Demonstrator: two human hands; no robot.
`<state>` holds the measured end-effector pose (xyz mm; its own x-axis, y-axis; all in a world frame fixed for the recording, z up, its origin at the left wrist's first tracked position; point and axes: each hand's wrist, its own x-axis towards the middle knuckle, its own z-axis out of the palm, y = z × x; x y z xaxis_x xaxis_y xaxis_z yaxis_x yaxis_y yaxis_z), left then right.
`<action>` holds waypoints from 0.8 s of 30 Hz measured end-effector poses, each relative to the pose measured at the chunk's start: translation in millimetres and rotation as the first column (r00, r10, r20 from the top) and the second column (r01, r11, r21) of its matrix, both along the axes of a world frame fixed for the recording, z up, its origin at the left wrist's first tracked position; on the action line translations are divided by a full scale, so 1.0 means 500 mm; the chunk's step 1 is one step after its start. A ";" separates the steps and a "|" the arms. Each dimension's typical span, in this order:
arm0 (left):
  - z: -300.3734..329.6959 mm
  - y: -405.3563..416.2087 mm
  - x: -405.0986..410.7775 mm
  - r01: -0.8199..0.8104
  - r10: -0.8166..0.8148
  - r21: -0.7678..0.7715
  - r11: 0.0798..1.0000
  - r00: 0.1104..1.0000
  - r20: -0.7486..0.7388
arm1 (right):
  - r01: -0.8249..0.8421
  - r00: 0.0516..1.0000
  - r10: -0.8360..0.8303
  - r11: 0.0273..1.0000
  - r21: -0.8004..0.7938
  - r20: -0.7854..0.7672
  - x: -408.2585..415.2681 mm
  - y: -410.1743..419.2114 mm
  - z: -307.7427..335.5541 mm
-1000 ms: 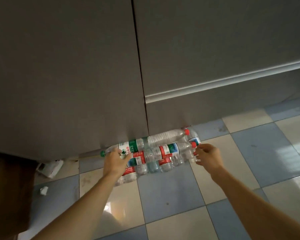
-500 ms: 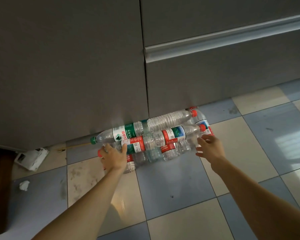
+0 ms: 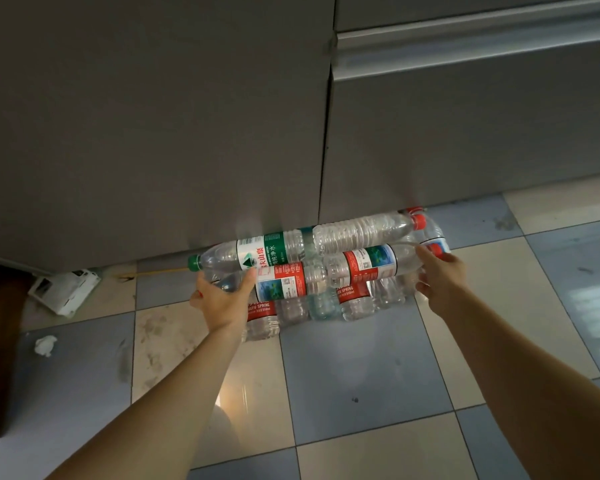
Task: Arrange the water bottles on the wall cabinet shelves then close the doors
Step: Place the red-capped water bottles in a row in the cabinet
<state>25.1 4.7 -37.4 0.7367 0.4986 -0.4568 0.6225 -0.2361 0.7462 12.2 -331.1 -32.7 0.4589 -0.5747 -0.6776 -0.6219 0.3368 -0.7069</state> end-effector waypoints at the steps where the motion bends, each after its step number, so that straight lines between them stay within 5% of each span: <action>1: 0.000 0.007 0.000 0.002 -0.002 -0.002 1.000 1.000 -0.005 | 0.026 1.000 -0.025 0.999 0.028 -0.015 0.004 -0.003 -0.003; 7: 0.001 0.045 -0.004 -0.172 0.175 -0.161 0.972 0.984 0.006 | 0.155 0.988 -0.157 0.967 0.201 -0.005 0.011 -0.015 0.008; 10: 0.013 0.059 -0.019 -0.300 0.316 -0.362 0.883 0.949 -0.016 | 0.120 0.982 -0.156 0.948 0.294 0.104 0.000 -0.004 0.030; 14: 0.050 0.068 -0.028 -0.279 0.312 -0.413 0.867 0.950 0.014 | 0.038 0.970 -0.096 0.968 0.248 0.224 -0.008 0.008 0.066; 20: 0.163 0.070 -0.018 0.085 -0.037 -0.226 0.970 0.978 0.206 | -0.121 0.940 0.103 0.992 0.036 0.326 -0.034 0.025 0.144; 24: 0.249 0.039 -0.006 0.461 -0.473 0.112 0.880 0.835 0.280 | -0.267 0.885 0.291 0.957 -0.116 0.363 -0.065 0.037 0.213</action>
